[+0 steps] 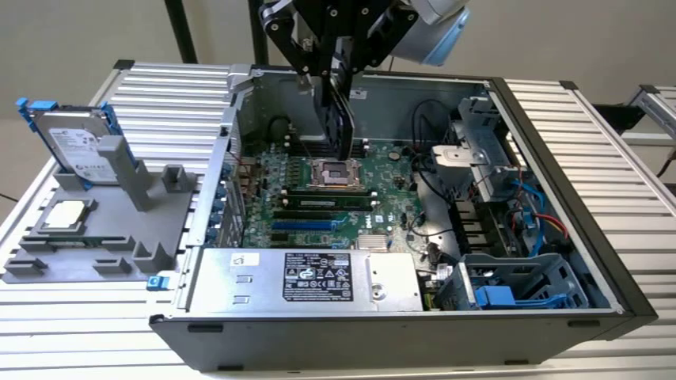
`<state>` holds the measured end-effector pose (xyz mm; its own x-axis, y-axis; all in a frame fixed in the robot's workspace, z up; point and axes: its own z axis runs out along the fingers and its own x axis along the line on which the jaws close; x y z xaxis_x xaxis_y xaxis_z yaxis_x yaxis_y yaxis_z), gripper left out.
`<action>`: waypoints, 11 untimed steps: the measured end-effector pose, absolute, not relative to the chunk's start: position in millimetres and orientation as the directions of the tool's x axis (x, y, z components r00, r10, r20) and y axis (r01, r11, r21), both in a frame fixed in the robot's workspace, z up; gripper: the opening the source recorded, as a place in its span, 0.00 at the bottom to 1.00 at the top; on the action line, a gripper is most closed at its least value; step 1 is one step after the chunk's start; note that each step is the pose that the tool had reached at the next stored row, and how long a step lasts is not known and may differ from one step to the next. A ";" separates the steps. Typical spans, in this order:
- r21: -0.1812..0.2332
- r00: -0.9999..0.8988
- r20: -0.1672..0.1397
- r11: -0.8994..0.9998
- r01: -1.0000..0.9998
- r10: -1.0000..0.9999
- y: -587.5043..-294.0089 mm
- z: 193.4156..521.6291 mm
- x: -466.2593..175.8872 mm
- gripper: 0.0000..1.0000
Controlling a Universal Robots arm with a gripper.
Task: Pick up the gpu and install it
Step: 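Insert the gpu into the slot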
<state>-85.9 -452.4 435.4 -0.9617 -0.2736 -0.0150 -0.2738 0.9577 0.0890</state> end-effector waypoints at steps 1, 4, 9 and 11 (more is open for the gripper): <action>0.089 -0.960 -0.015 0.956 -0.278 -0.278 -452.4 435.4 -86.0 0.00; 0.089 -0.957 -0.015 0.952 -0.291 -0.291 -452.4 435.5 -85.9 0.00; 0.089 -0.951 -0.015 0.947 -0.309 -0.309 -452.4 435.4 -86.0 0.00; 0.089 -0.949 -0.015 0.945 -0.316 -0.316 -452.4 435.5 -86.0 0.00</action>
<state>-86.0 -452.4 435.5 -0.9488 -0.3156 -0.0150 -0.3156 0.9447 0.0890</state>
